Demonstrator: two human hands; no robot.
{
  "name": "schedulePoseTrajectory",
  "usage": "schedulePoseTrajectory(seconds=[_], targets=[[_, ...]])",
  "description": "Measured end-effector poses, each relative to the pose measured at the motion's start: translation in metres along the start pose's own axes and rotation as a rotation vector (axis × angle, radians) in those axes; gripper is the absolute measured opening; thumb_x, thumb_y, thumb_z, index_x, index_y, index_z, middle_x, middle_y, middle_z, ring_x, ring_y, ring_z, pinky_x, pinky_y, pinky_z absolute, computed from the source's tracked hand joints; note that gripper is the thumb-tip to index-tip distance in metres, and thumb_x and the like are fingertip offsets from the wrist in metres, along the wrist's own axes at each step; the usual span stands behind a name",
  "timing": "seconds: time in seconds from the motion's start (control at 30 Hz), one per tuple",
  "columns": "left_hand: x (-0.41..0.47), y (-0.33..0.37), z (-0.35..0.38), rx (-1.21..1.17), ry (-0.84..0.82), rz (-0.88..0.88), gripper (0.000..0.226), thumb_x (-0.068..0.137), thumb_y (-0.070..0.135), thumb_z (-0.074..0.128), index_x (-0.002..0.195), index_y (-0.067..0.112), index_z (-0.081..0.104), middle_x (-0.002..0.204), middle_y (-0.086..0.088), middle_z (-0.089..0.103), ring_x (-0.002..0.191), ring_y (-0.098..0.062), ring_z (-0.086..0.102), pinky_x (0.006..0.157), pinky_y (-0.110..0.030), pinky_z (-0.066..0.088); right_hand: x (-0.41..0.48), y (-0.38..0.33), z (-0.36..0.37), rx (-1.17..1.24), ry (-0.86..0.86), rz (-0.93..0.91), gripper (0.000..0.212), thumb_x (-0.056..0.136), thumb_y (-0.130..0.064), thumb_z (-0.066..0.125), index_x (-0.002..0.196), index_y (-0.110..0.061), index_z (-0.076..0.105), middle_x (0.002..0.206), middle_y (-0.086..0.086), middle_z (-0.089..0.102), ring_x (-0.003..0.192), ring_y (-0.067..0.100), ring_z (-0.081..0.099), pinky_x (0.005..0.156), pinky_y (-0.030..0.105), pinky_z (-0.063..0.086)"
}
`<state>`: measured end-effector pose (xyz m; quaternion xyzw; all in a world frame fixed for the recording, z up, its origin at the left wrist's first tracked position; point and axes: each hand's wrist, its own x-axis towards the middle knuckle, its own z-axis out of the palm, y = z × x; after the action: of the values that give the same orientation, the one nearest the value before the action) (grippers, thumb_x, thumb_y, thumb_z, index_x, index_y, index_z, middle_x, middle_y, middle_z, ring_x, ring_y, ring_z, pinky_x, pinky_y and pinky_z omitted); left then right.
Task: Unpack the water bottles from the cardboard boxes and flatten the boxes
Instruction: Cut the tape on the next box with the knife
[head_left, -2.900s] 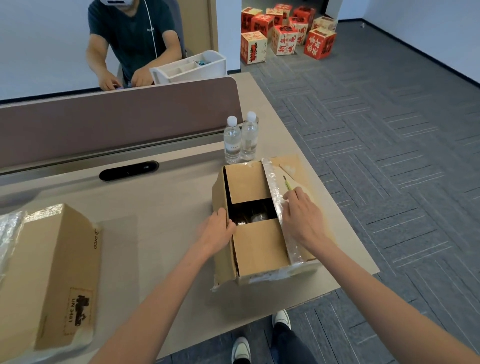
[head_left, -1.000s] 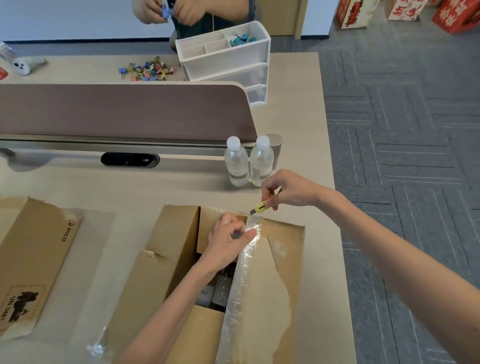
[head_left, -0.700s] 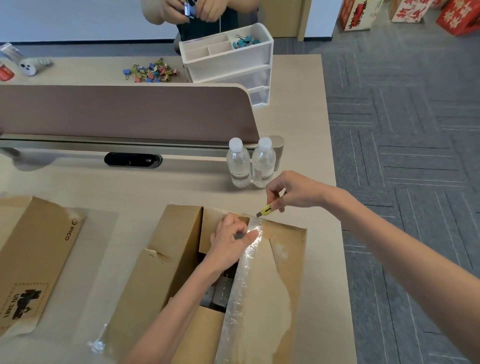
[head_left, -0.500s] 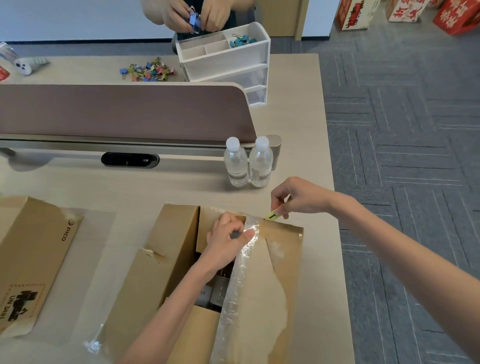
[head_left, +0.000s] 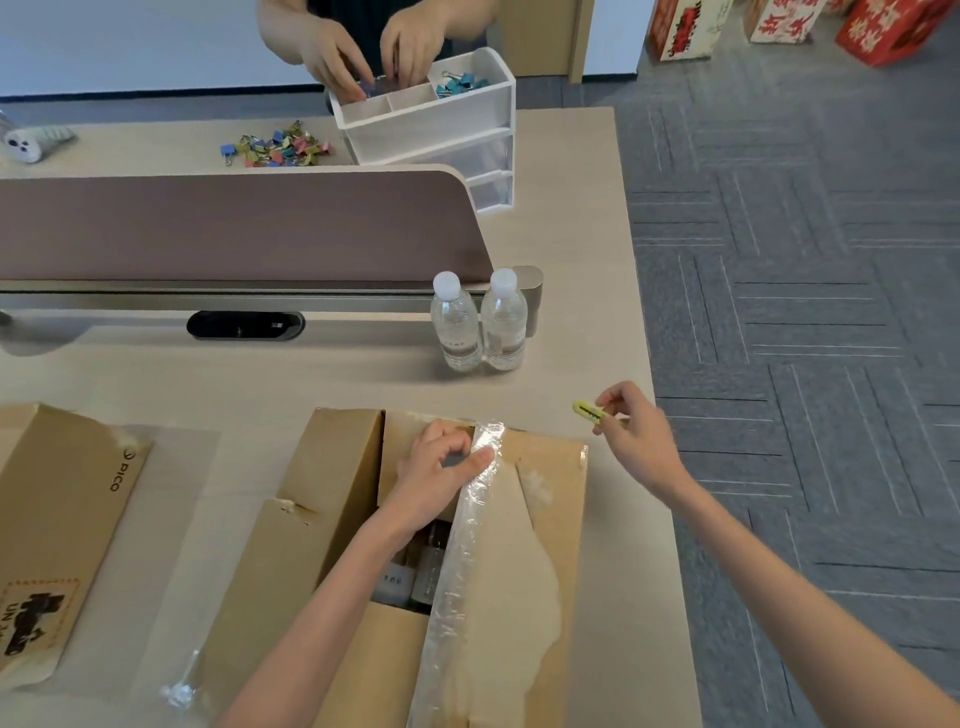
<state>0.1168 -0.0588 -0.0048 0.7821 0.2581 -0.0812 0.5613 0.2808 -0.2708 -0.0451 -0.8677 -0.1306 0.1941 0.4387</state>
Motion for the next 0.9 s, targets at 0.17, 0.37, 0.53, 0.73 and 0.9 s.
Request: schedulePoseTrajectory(seconds=[0.17,0.37,0.53,0.73,0.9], targets=[[0.002,-0.005,-0.002,0.012,-0.004,0.014,0.042,0.069,0.072,0.056,0.06,0.032,0.045,0.078,0.03,0.042,0.095,-0.013,0.046,0.111,-0.056,0.027,-0.048,0.056,0.014,-0.335,-0.021,0.021,0.032,0.086,0.001,0.044,0.113,-0.015,0.043,0.097,0.004,0.058,0.079,0.027,0.056,0.061,0.036,0.039],[0.001,-0.01,-0.008,-0.006,-0.038,-0.013,0.061,0.069,0.073,0.056,0.077,0.013,0.052,0.094,0.01,0.044,0.107,-0.017,0.048,0.111,-0.05,0.032,-0.08,0.093,0.031,-0.584,-0.047,-0.068,0.067,0.065,0.014,0.047,0.129,-0.004,0.048,0.115,0.013,0.056,0.104,0.033,0.055,0.081,0.039,0.047],[-0.002,-0.009,-0.011,0.028,-0.04,-0.026,0.044,0.072,0.07,0.059,0.065,0.028,0.051,0.096,0.004,0.043,0.106,-0.021,0.049,0.112,-0.043,0.031,-0.087,0.092,0.037,-0.548,-0.023,-0.012,0.058,0.074,0.012,0.045,0.128,-0.008,0.047,0.118,0.007,0.054,0.105,0.028,0.052,0.083,0.035,0.045],[-0.001,0.003,-0.004,0.073,0.029,0.061,0.043,0.071,0.072,0.055,0.059,0.032,0.045,0.083,0.008,0.042,0.082,-0.008,0.045,0.092,-0.039,0.031,-0.089,0.085,0.025,-0.466,0.078,0.013,0.042,0.077,0.011,0.053,0.117,-0.002,0.057,0.119,0.011,0.055,0.099,0.031,0.057,0.077,0.04,0.048],[-0.01,0.029,0.001,0.042,0.041,0.181,0.05,0.08,0.065,0.064,0.062,0.024,0.041,0.079,0.007,0.042,0.081,-0.008,0.043,0.082,-0.031,0.032,-0.085,0.069,0.003,-0.232,0.21,0.036,0.025,0.094,-0.003,0.049,0.115,-0.011,0.057,0.117,-0.004,0.054,0.102,0.015,0.058,0.076,0.032,0.048]])
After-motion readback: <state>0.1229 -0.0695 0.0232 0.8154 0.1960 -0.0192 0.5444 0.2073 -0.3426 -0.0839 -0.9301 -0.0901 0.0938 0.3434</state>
